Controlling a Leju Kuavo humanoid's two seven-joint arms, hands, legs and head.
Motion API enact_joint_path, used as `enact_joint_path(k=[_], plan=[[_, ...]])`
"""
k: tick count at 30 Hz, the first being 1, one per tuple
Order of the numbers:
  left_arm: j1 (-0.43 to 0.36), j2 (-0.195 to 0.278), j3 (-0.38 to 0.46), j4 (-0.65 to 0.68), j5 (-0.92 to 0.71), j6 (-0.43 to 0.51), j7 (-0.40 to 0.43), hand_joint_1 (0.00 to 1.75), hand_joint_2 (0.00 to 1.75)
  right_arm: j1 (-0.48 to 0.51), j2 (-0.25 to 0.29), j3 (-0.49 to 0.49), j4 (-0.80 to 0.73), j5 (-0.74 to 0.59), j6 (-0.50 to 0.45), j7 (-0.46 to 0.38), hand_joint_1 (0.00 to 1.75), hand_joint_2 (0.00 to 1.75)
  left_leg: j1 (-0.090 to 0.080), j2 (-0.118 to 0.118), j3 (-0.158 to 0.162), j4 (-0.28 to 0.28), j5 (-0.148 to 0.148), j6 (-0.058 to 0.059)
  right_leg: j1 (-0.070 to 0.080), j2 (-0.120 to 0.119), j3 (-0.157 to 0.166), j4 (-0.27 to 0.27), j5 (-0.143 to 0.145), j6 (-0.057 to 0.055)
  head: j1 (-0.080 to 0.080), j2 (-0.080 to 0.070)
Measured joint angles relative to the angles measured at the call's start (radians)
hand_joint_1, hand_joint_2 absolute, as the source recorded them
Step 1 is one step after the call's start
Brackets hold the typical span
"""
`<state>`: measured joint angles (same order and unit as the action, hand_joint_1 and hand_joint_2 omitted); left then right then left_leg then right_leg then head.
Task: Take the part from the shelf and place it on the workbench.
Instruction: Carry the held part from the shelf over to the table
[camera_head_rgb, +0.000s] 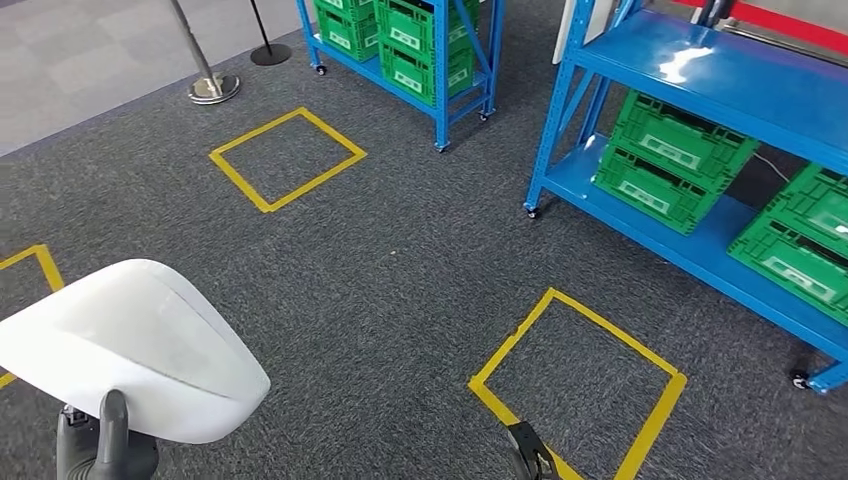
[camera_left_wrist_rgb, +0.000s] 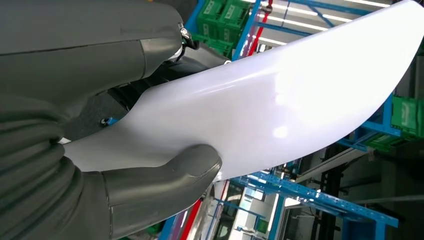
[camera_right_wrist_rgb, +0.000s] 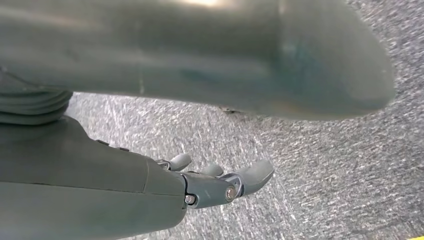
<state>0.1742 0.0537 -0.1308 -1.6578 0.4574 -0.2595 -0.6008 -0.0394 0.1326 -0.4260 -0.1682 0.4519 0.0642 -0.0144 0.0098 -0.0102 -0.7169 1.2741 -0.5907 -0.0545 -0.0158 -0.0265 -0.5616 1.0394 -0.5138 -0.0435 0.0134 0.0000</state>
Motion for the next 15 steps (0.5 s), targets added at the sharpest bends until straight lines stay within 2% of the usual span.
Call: enact_joint_path(k=[1,2,3,4,6,7,9,10,12,14,15], plan=[[-0.001,-0.002,0.0,0.003,0.0,-0.001,0.0,1.75,1.75,0.002,-0.002,0.0,0.0,-0.002,0.0,0.0,0.0,0.0,0.001,0.003,-0.013,0.032,-0.006,-0.001,0.001,-0.013,0.0,0.0,-0.001,0.0,0.0,0.0],[-0.001,-0.004,0.0,0.006,0.0,-0.002,0.0,1.75,1.75,0.002,-0.004,0.0,0.0,-0.003,0.0,0.0,0.0,0.0,0.001,0.006,-0.007,0.027,0.007,-0.001,0.001,-0.024,0.0,0.0,-0.001,0.0,0.0,0.0],[-0.002,-0.004,0.0,0.008,-0.001,-0.002,0.001,1.75,1.75,0.002,-0.005,0.0,0.0,-0.003,0.0,0.0,0.0,0.0,0.001,0.012,0.02,-0.02,0.035,0.001,0.001,-0.035,0.001,0.0,-0.002,0.001,0.0,0.0],[-0.003,-0.005,0.0,0.009,-0.001,-0.003,0.001,1.75,1.75,0.001,-0.006,0.0,0.0,-0.003,0.0,-0.001,0.0,0.0,0.0,0.029,0.061,-0.094,0.067,0.004,0.001,-0.045,0.004,0.0,-0.004,0.003,0.0,0.0],[-0.006,-0.007,0.0,0.01,-0.001,-0.005,0.0,1.75,1.75,0.0,-0.006,0.0,0.0,-0.003,0.0,-0.001,0.0,0.0,-0.008,0.069,0.126,-0.213,0.101,0.016,0.005,-0.062,0.008,0.001,-0.007,0.012,0.0,0.0],[-0.008,-0.008,0.0,0.01,-0.001,-0.005,0.0,1.75,1.75,0.0,-0.007,0.0,0.0,-0.003,0.0,-0.001,0.0,0.0,-0.012,0.079,0.138,-0.239,0.104,0.022,0.007,-0.07,0.01,0.0,-0.009,0.017,0.0,0.0],[-0.009,-0.009,0.0,0.01,-0.001,-0.006,0.0,1.75,1.75,-0.001,-0.007,0.0,0.0,-0.003,0.0,-0.001,0.0,0.0,-0.016,0.064,0.134,-0.247,0.106,0.034,0.007,-0.088,0.015,-0.003,-0.01,0.028,0.001,0.0],[-0.008,-0.01,0.0,0.01,-0.001,-0.006,0.0,1.75,1.75,-0.001,-0.008,0.0,0.0,-0.003,0.0,-0.001,0.0,0.0,-0.015,0.053,0.135,-0.251,0.109,0.04,0.005,-0.085,0.016,-0.001,-0.013,0.035,0.001,0.0],[-0.011,-0.013,0.0,0.01,-0.001,-0.006,0.0,1.75,1.75,-0.002,-0.009,0.0,0.0,-0.004,0.0,-0.001,0.0,0.0,-0.009,0.031,0.141,-0.26,0.116,0.053,0.002,-0.042,0.0,0.044,-0.046,0.044,0.003,0.0],[-0.015,-0.018,0.001,0.012,-0.001,-0.009,0.001,1.75,1.75,0.001,-0.01,0.0,0.0,-0.004,0.0,-0.001,0.0,0.0,-0.008,0.008,0.142,-0.261,0.119,0.061,0.001,0.011,-0.056,0.163,-0.106,0.047,0.005,0.0],[-0.017,-0.02,0.001,0.015,0.0,-0.012,0.003,1.75,1.75,0.003,-0.011,0.0,0.0,-0.001,-0.001,-0.001,0.0,0.0,-0.008,-0.004,0.141,-0.26,0.119,0.063,0.001,0.02,-0.088,0.226,-0.129,0.047,0.007,0.0]])
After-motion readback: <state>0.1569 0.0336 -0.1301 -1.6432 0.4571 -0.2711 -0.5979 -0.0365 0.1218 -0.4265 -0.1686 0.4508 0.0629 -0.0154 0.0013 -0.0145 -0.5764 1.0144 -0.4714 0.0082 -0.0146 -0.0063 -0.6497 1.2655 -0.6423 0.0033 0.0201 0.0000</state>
